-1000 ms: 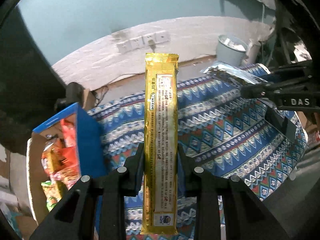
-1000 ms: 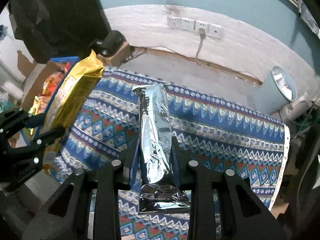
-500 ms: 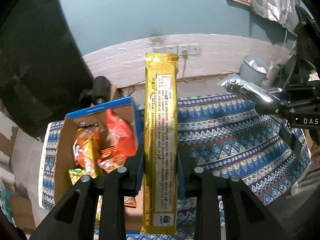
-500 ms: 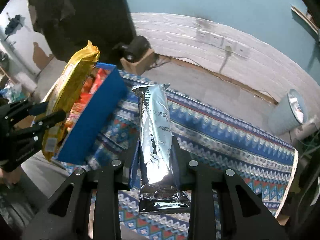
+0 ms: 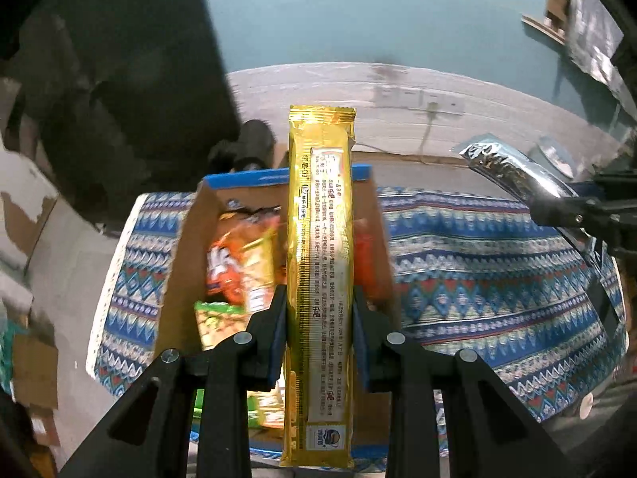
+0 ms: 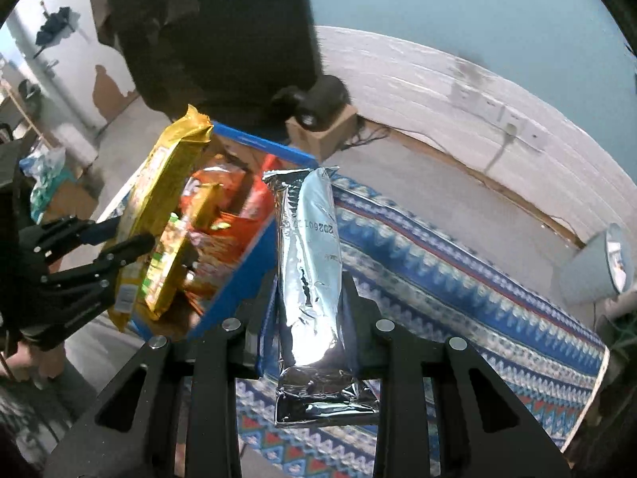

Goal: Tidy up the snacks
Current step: 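Lower both snacks into the box and open both tools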

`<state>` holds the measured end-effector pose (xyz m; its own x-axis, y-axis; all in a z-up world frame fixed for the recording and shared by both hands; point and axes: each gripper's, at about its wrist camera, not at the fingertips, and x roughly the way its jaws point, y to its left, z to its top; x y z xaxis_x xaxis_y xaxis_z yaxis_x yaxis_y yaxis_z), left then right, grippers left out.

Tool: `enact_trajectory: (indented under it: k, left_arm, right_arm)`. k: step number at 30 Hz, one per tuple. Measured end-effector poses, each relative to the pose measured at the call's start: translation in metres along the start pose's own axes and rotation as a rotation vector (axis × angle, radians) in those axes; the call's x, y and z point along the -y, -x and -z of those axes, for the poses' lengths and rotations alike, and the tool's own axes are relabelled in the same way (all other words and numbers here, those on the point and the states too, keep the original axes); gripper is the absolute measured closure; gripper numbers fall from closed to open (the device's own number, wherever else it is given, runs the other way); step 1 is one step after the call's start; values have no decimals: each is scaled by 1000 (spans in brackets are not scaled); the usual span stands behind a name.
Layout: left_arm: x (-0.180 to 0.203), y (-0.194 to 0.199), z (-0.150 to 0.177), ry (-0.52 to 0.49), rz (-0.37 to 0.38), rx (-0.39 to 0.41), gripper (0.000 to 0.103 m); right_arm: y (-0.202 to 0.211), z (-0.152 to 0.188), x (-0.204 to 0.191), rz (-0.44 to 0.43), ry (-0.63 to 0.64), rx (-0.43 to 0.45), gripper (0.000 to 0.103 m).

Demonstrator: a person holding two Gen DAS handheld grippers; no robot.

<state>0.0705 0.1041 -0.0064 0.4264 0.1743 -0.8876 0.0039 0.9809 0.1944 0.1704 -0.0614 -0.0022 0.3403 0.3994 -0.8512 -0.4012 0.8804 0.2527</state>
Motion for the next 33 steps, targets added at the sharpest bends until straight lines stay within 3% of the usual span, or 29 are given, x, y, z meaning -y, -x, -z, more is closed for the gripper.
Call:
enact_trajectory:
  k: [10,20,26,27,29,33]
  left_arm:
    - [-49,-28,12,75,-75,-59,74]
    - [-68,-46,20,127,-73,-114,74]
    - [-72,-37,16,136,-86,-87,74]
    - [-73,-36,16,139,-89,-84,73]
    - [-76,-32,15,158,-78,-85,59]
    - [-78,-26,16,173,-62,-81,55]
  right_arm:
    - [-44,-30,-49,-52,36,-50,76]
    - [-74,-47,-74,-91,32,-86,76]
    - [-81,-53,-83,-125,28,-87,75]
    - [-80,-54,-83,-138,22,-79,75]
    - [-79,-55,-83,-151,18,-73,74]
    - [-70,-53,-83,-153,26,-47,67]
